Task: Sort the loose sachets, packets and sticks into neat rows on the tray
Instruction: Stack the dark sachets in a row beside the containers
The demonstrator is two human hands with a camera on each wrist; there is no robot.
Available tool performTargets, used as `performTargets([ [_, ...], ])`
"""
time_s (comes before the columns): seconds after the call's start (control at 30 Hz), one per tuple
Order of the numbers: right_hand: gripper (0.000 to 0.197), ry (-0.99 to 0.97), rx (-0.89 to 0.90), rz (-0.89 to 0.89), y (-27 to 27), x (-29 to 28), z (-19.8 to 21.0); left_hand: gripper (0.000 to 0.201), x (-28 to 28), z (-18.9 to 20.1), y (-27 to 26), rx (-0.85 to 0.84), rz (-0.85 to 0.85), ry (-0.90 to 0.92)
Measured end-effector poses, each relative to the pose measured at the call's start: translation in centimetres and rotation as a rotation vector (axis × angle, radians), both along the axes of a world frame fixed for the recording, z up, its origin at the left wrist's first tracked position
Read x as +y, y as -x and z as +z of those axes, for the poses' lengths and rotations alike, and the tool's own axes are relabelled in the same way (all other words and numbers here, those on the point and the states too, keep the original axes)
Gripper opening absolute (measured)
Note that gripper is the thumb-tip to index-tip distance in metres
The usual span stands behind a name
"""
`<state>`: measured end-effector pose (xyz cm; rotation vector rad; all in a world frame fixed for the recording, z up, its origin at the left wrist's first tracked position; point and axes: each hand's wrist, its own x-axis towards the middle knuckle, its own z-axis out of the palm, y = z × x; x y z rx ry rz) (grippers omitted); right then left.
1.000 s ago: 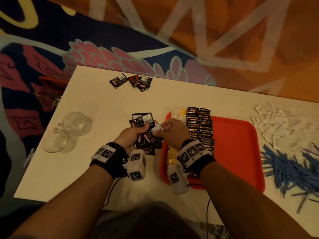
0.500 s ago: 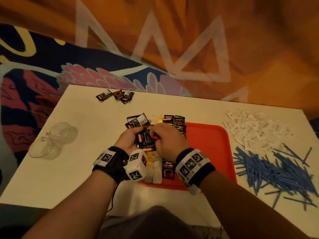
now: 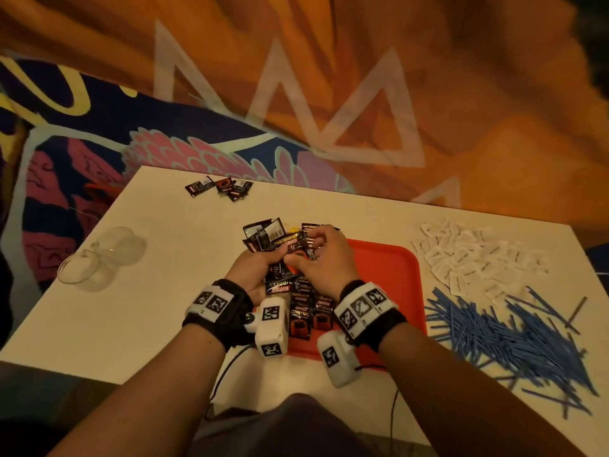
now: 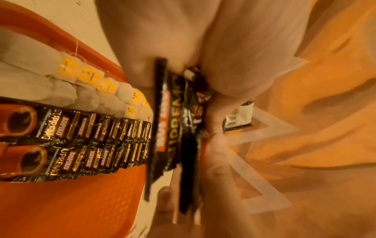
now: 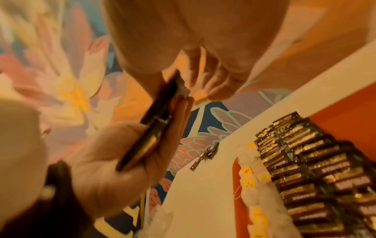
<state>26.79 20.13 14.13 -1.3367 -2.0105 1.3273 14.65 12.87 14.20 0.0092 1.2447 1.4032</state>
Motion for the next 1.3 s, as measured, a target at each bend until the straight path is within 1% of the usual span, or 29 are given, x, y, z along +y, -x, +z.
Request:
performTargets([
  [0.03, 0.053, 0.078, -0.013, -0.009, 0.1, 0.5, -0.2, 0.024, 0.0, 0.0, -0.2, -0.005, 0.004, 0.0],
  [0.07, 0.054, 0.164, -0.018, -0.003, 0.0, 0.9, -0.3, 0.027, 0.0, 0.0, -0.5, -0.012, 0.011, 0.004],
  [0.13, 0.05, 0.259, -0.001, -0.003, 0.0, 1.5, -1.0, 0.029, -0.2, 0.3, -0.9, -0.053, 0.015, -0.002],
  [0.23, 0.04, 0.28, 0.015, 0.007, -0.1, 2.2, -1.6, 0.029, -0.8, 0.6, -1.4, -0.078, -0.003, -0.018],
  [0.33, 0.03, 0.327, 0.073, -0.003, -0.3, 2.8, -1.9, 0.033, -1.1, 0.1, -1.3, -0.003, 0.022, -0.013],
  [0.4, 0.023, 0.322, 0.089, 0.005, -0.6, 3.1, -2.1, 0.031, -1.3, -0.2, -1.3, 0.027, 0.046, 0.007],
  [0.47, 0.025, 0.323, 0.09, 0.008, -1.0, 3.4, -2.1, 0.024, -1.4, -0.2, -1.2, 0.039, 0.069, 0.027],
  [0.5, 0.025, 0.367, 0.129, -0.01, -1.2, 3.4, -1.9, 0.021, -1.5, -0.1, -1.1, 0.043, 0.078, 0.035],
  [0.53, 0.021, 0.429, 0.195, -0.039, -1.2, 3.4, -1.7, 0.02, -1.6, 0.0, -1.1, 0.044, 0.085, 0.036],
  [0.57, 0.02, 0.482, 0.259, -0.056, -1.4, 3.2, -1.3, 0.022, -1.6, 0.0, -1.0, 0.042, 0.092, 0.034],
  [0.6, 0.028, 0.514, 0.296, -0.075, -1.4, 3.3, -1.2, 0.026, -1.7, 0.0, -0.9, 0.044, 0.103, 0.036],
  [0.67, 0.037, 0.526, 0.356, -0.077, -1.5, 3.1, -1.0, 0.03, -1.8, 0.3, -0.8, 0.044, 0.116, 0.038],
  [0.73, 0.033, 0.545, 0.411, -0.038, -1.2, 2.5, -0.9, 0.029, -1.8, 0.5, -0.8, 0.041, 0.121, 0.028],
  [0.8, 0.029, 0.538, 0.373, 0.019, -0.5, 1.5, -1.0, 0.026, -1.9, 0.9, -0.7, 0.041, 0.12, 0.028],
  [0.87, 0.021, 0.491, 0.311, 0.028, 0.2, 0.7, -1.0, 0.026, -1.9, 0.9, -0.6, 0.049, 0.123, 0.03],
  [0.9, 0.016, 0.503, 0.314, 0.017, 0.4, 0.5, -1.1, 0.027, -2.0, 0.9, -0.5, 0.05, 0.128, 0.031],
  [0.93, 0.012, 0.561, 0.346, -0.016, 0.5, 0.4, -1.2, 0.027, -2.0, 0.9, -0.3, 0.05, 0.138, 0.033],
  [0.97, 0.012, 0.643, 0.401, -0.048, 0.5, 0.3, -1.1, 0.026, -2.1, 0.9, -0.1, 0.048, 0.15, 0.031],
  [1.0, 0.022, 0.707, 0.437, -0.06, 0.6, 0.3, -1.2, 0.024, -2.2, 0.9, 0.2, 0.046, 0.16, 0.034],
  [1.03, 0.034, 0.722, 0.431, -0.054, 0.8, 0.3, -1.3, 0.023, -2.4, 0.9, 0.6, 0.044, 0.169, 0.033],
  [1.07, 0.038, 0.67, 0.388, -0.018, 1.0, 0.1, -1.2, 0.023, -2.5, 0.9, 0.9, 0.046, 0.169, 0.032],
  [1.13, 0.025, 0.492, 0.272, 0.04, 1.7, -0.4, -1.3, 0.028, -2.6, 0.8, 1.4, 0.055, 0.146, 0.018],
  [1.17, 0.02, 0.45, 0.24, 0.044, 2.1, -0.6, -1.4, 0.029, -2.6, 0.8, 1.6, 0.054, 0.132, 0.005],
  [1.3, 0.021, 0.439, 0.226, -0.018, 3.4, -1.0, -1.5, 0.032, -2.8, 1.1, 2.9, -0.06, 0.118, -0.034],
])
